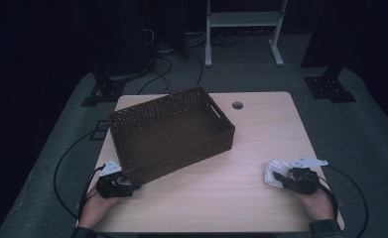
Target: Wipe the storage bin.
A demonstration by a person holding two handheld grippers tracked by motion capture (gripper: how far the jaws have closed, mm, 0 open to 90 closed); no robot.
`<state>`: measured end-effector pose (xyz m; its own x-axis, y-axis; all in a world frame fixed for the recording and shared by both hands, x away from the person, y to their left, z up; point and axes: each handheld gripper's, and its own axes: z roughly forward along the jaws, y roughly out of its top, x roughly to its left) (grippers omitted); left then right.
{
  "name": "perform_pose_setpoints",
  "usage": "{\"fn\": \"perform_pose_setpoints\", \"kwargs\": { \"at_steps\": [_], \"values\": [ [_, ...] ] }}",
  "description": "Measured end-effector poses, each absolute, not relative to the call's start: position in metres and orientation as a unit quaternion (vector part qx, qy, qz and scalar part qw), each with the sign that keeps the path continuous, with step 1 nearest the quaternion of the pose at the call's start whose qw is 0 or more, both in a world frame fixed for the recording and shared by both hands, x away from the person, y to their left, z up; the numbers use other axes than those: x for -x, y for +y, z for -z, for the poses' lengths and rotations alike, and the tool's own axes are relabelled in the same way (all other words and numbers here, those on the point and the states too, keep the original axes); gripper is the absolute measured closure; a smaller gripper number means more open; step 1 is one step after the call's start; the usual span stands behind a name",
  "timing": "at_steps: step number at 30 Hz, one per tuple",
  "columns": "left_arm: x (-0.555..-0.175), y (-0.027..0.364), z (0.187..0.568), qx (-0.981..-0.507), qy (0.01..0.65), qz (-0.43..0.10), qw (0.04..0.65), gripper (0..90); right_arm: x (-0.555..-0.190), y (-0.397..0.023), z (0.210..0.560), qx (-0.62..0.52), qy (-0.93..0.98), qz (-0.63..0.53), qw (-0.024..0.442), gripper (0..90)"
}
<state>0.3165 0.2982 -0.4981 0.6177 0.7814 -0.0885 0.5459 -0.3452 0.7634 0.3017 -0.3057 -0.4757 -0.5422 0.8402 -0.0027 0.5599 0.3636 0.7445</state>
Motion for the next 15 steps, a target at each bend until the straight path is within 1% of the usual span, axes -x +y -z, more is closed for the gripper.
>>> {"fn": "perform_pose_setpoints", "kwargs": {
  "at_steps": [10, 13, 15],
  "values": [
    [-0.3163, 0.2979, 0.4975, -0.806, 0.415, -0.146, 0.396, 15.3, -0.3029, -0.306, 0.4786, -0.436, 0.803, -0.355, 0.196, 60.5],
    [-0.3151, 0.2988, 0.4937, -0.814, 0.409, -0.139, 0.389, 15.5, -0.3025, -0.3063, 0.4787, -0.437, 0.802, -0.356, 0.196, 60.5],
    [-0.3107, 0.3008, 0.4894, -0.813, 0.401, -0.141, 0.399, 20.4, -0.3023, -0.3059, 0.4786, -0.437, 0.803, -0.355, 0.197, 60.5]
  ]
}}
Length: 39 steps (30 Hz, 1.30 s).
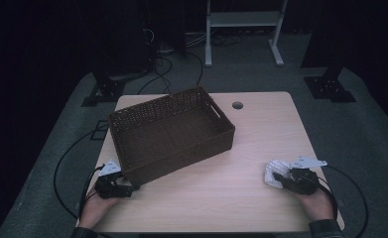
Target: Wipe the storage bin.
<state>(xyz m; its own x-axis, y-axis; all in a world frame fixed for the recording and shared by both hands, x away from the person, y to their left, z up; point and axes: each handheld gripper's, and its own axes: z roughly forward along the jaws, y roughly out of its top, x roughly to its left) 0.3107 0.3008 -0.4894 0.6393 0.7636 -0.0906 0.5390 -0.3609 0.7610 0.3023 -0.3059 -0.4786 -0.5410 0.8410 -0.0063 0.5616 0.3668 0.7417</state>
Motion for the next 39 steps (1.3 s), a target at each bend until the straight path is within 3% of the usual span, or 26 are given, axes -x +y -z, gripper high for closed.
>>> {"fn": "perform_pose_setpoints", "kwargs": {
  "at_steps": [5, 8, 13, 14, 15, 16, 18, 26, 39],
  "values": [
    [-0.299, 0.308, 0.476, -0.809, 0.385, -0.142, 0.421, 31.3, -0.302, -0.306, 0.478, -0.437, 0.803, -0.354, 0.197, 60.5],
    [-0.288, 0.316, 0.465, -0.805, 0.371, -0.149, 0.439, 46.0, -0.302, -0.306, 0.479, -0.437, 0.803, -0.355, 0.196, 60.5],
    [-0.281, 0.322, 0.449, -0.802, 0.348, -0.155, 0.459, 59.8, -0.302, -0.306, 0.478, -0.436, 0.804, -0.353, 0.198, 60.5],
    [-0.279, 0.322, 0.446, -0.802, 0.345, -0.16, 0.461, 66.8, -0.301, -0.306, 0.478, -0.436, 0.804, -0.353, 0.198, 60.5],
    [-0.277, 0.323, 0.442, -0.801, 0.341, -0.168, 0.462, 66.8, -0.301, -0.306, 0.478, -0.436, 0.804, -0.353, 0.198, 60.5],
    [-0.275, 0.323, 0.437, -0.809, 0.331, -0.17, 0.455, 73.7, -0.302, -0.306, 0.478, -0.437, 0.803, -0.354, 0.197, 60.5],
    [-0.274, 0.321, 0.436, -0.814, 0.323, -0.178, 0.449, 79.2, -0.302, -0.306, 0.478, -0.436, 0.804, -0.354, 0.197, 60.5],
    [-0.271, 0.333, 0.425, -0.805, 0.318, -0.179, 0.468, 89.8, -0.302, -0.306, 0.478, -0.436, 0.804, -0.353, 0.197, 60.5],
    [-0.291, 0.338, 0.415, -0.787, 0.31, -0.18, 0.502, 90.0, -0.301, -0.306, 0.479, -0.437, 0.803, -0.354, 0.197, 60.6]
  ]
}}
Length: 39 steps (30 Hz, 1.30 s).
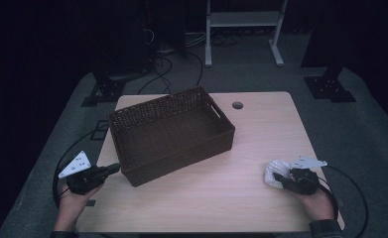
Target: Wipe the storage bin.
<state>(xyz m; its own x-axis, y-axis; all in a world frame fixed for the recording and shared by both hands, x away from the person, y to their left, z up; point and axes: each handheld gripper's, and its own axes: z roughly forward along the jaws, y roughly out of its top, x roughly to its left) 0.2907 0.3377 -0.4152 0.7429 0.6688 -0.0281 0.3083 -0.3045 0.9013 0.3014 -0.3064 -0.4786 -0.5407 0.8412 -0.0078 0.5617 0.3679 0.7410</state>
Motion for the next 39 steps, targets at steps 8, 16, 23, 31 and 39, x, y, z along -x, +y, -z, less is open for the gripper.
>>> {"fn": "perform_pose_setpoints", "kwargs": {
  "at_steps": [8, 16, 23, 31, 39],
  "values": [
    [-0.292, 0.318, 0.418, -0.791, 0.287, -0.157, 0.518, 90.0, -0.301, -0.306, 0.478, -0.437, 0.804, -0.352, 0.198, 60.7],
    [-0.298, 0.285, 0.419, -0.796, 0.267, -0.141, 0.524, 90.0, -0.301, -0.306, 0.478, -0.436, 0.804, -0.352, 0.199, 60.7],
    [-0.306, 0.254, 0.418, -0.801, 0.253, -0.135, 0.525, 90.0, -0.301, -0.306, 0.478, -0.436, 0.804, -0.352, 0.199, 60.8],
    [-0.316, 0.227, 0.418, -0.803, 0.238, -0.122, 0.533, 90.0, -0.3, -0.306, 0.479, -0.436, 0.804, -0.352, 0.198, 60.8],
    [-0.319, 0.219, 0.416, -0.804, 0.234, -0.113, 0.534, 86.4, -0.3, -0.306, 0.479, -0.436, 0.804, -0.353, 0.197, 60.8]
  ]
}}
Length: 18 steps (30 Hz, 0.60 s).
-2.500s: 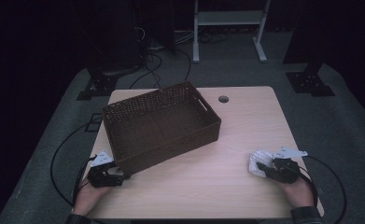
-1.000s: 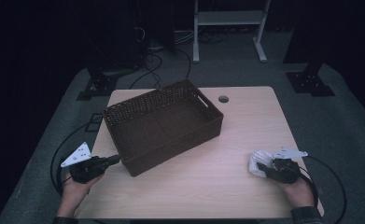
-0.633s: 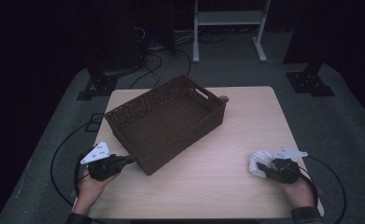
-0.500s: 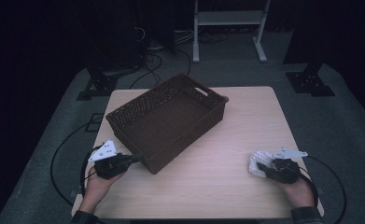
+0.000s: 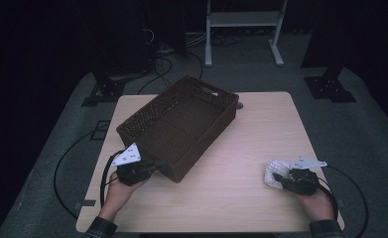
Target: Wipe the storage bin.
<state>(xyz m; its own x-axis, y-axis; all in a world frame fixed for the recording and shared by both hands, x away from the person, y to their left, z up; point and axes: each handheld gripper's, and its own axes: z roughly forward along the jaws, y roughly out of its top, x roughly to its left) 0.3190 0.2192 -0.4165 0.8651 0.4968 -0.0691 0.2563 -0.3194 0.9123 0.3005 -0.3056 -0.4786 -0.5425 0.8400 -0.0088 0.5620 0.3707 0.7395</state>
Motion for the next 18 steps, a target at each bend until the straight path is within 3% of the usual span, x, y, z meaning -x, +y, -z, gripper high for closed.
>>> {"fn": "perform_pose_setpoints", "kwargs": {
  "at_steps": [10, 18],
  "values": [
    [-0.328, 0.251, 0.407, -0.801, 0.276, -0.138, 0.514, 58.8, -0.3, -0.306, 0.479, -0.437, 0.803, -0.353, 0.197, 60.8],
    [-0.353, 0.284, 0.39, -0.79, 0.312, -0.162, 0.502, 44.3, -0.3, -0.306, 0.479, -0.437, 0.803, -0.353, 0.198, 60.8]
  ]
}}
